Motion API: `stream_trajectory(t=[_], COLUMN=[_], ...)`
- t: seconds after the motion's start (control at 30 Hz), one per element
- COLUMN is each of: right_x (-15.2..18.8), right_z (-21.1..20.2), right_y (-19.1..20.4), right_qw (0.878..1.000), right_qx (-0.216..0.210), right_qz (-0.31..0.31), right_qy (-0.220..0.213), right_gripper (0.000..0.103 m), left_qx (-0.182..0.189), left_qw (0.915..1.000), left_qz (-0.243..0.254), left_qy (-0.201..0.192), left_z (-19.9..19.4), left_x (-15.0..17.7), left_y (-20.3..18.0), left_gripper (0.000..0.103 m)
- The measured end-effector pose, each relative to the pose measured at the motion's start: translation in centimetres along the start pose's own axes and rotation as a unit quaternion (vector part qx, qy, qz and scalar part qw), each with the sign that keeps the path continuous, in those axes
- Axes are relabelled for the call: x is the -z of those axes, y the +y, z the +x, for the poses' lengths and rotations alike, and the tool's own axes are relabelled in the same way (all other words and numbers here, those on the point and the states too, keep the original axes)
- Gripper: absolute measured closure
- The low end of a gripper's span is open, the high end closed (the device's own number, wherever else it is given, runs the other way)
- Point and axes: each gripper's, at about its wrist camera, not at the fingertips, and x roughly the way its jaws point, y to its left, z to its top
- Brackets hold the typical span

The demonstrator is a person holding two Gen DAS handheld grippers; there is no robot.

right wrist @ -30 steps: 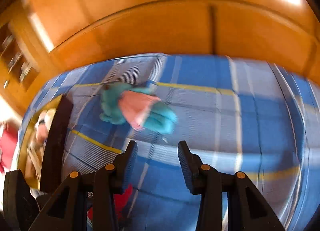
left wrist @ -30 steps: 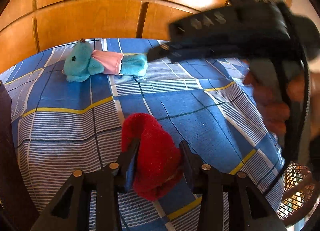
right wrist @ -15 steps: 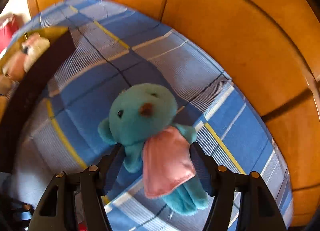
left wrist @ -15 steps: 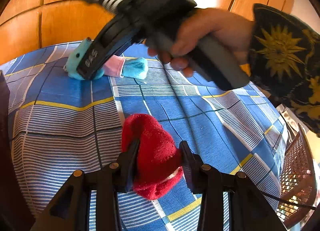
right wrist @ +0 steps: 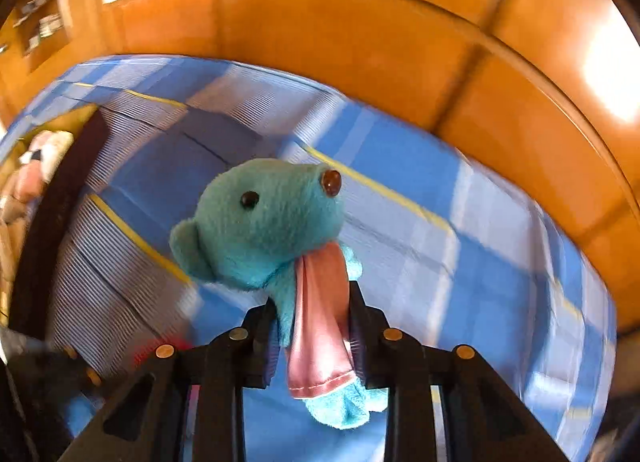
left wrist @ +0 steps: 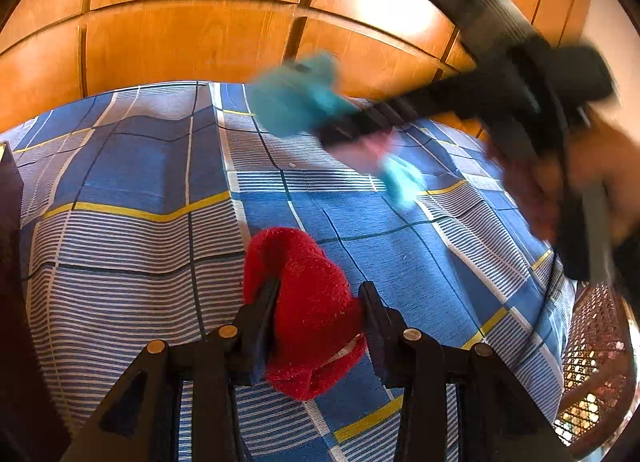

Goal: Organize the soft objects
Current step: 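Lift the red cloth with the left tool while the right tool lifts the teal bear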

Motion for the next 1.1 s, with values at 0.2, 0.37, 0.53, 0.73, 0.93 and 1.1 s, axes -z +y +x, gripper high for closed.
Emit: stream_trajectory(t=[0.2,0.37,0.53,0.73,0.93,1.1], right_x=[4.1,4.4,4.2,4.1,3.9,3.7], right_z=[1.0,1.6,2.2,2.2,2.3,2.2], right_y=[-1.3,-0.6,-0.5,-0.4,-1.0,-1.8], right_qw=[0.999,1.000,1.000,0.999,0.997,0.992], right_qx=[0.012,-0.004,-0.014,-0.029,-0.062,-0.108], right_qz=[0.031,0.023,0.017,0.019,0.035,0.060], right_qy=[0.007,-0.002,0.001,0.003,0.006,0.004], right_gripper=[0.073,0.064,0.055,0.048,0.042,0.036], left_qx=[-0.019,-0.040,-0.051,-0.058,-0.056,-0.048], left_qw=[0.9998,0.9989,0.9982,0.9978,0.9980,0.9986], left_qz=[0.010,0.024,0.028,0.028,0.021,0.009], left_qy=[0.006,0.006,0.011,0.017,0.020,0.019], left_z=[0.4,0.0,0.0,0.0,-1.0,-2.0], left_x=[-0.3,-0.1,-0.1,-0.3,0.3,0.5], left_y=[-1.1,-1.6,-1.9,-1.9,-1.9,-1.6], left_gripper=[0.064,0.064,0.064,0.064,0.064,0.064])
